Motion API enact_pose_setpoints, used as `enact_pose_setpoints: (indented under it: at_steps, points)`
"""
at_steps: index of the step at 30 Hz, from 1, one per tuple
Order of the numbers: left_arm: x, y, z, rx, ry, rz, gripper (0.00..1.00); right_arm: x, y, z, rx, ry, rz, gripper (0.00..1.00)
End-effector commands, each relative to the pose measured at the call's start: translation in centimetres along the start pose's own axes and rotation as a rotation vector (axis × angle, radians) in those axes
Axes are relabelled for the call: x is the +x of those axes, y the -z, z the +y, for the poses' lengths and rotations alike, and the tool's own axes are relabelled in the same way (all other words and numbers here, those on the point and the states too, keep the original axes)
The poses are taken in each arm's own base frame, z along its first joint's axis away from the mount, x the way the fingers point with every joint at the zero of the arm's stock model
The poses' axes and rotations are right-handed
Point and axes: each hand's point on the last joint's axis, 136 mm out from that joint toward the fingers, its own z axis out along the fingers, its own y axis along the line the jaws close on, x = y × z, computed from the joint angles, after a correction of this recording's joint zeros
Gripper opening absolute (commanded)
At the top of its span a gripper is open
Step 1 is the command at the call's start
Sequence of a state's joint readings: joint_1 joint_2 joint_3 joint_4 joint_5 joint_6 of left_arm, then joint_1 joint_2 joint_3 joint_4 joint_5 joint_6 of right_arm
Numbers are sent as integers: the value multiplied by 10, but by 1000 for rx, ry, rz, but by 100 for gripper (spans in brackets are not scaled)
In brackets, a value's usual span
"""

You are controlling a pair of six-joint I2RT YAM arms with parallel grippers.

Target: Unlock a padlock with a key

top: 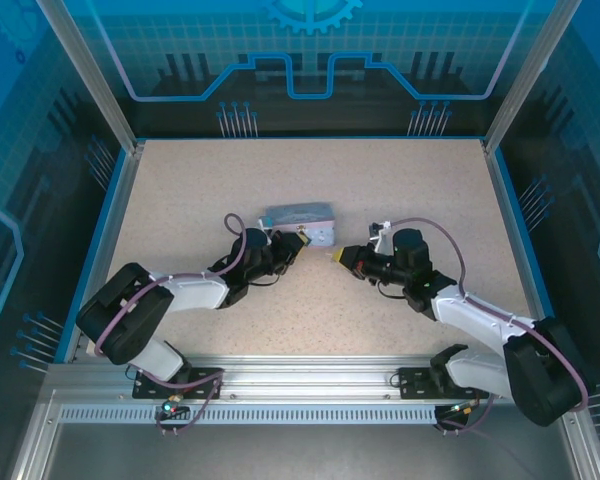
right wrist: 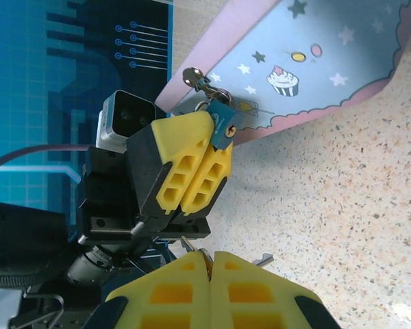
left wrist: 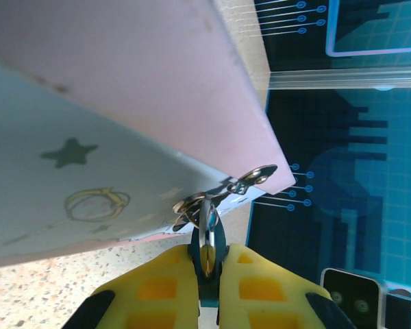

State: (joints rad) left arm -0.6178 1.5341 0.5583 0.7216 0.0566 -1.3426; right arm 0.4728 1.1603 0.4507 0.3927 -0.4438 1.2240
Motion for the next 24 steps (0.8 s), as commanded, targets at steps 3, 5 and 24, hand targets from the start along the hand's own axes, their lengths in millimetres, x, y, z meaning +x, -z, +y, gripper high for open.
enact_pose_setpoints:
  at_steps: [3, 5, 24]
  points:
    - [-4, 11, -34, 123, 34, -43, 0, -8, -3, 12, -25, -91, -38, 0]
    - [-6, 13, -34, 133, 46, -56, 0, -12, -3, 9, -23, -124, -65, 0]
    - [-3, 15, -41, 240, 126, -63, 0, -18, -30, 15, -67, -237, -95, 0]
